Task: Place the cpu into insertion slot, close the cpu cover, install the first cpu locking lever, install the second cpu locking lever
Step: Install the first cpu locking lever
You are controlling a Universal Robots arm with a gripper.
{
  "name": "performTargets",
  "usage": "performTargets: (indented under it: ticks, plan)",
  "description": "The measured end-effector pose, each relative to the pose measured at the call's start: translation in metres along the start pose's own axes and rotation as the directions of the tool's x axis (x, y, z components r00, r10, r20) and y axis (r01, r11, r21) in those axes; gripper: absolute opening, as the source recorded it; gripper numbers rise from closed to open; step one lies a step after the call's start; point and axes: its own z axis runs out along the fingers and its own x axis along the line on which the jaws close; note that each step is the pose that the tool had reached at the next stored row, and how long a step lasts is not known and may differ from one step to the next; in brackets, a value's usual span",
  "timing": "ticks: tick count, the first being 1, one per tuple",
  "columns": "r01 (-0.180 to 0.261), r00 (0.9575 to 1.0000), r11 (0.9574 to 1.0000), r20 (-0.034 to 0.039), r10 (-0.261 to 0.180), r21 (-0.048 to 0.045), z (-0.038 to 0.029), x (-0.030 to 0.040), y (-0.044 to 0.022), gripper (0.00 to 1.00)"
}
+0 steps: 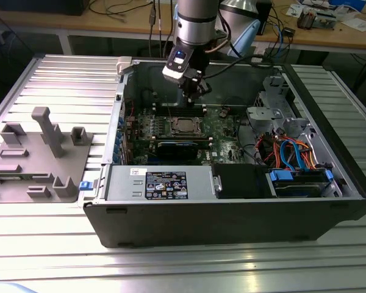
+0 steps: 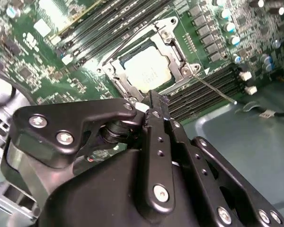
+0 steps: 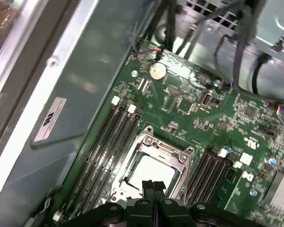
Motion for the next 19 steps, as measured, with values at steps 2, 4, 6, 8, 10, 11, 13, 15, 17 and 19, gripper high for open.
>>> performTargets:
  ticks: [2,4,6,8,10,11,13,15,17,19]
  plan:
    - [0.127,0.9919,0.9919,-0.0014,-0.127,-0.0022,0.0005,0.0000,0.0001,0.11]
    - [0.193,0.9811,0.9811,-0.0018,-0.193,-0.0030,0.0007,0.0000,0.0000,0.11]
    - [0.237,0.9714,0.9714,-0.0020,-0.237,-0.0036,0.0008,0.0000,0.0001,0.11]
    - [0.262,0.9652,0.9652,-0.0022,-0.262,-0.0041,0.0008,0.0000,0.0001,0.11]
    - [0.263,0.9648,0.9647,-0.0021,-0.263,-0.0042,0.0008,0.0001,-0.0001,0.11]
    - [0.263,0.9647,0.9647,-0.0020,-0.263,-0.0043,0.0008,0.0001,-0.0002,0.11]
    - [0.265,0.9641,0.9641,-0.0020,-0.265,-0.0043,0.0008,0.0002,-0.0002,0.11]
    - [0.302,0.9533,0.9533,-0.0024,-0.302,-0.0051,0.0009,0.0002,-0.0002,0.11]
    - [0.348,0.9374,0.9374,-0.0028,-0.348,-0.0061,0.0011,0.0002,-0.0003,0.11]
    - [0.388,0.9217,0.9217,-0.0030,-0.388,-0.0067,0.0013,0.0002,-0.0003,0.11]
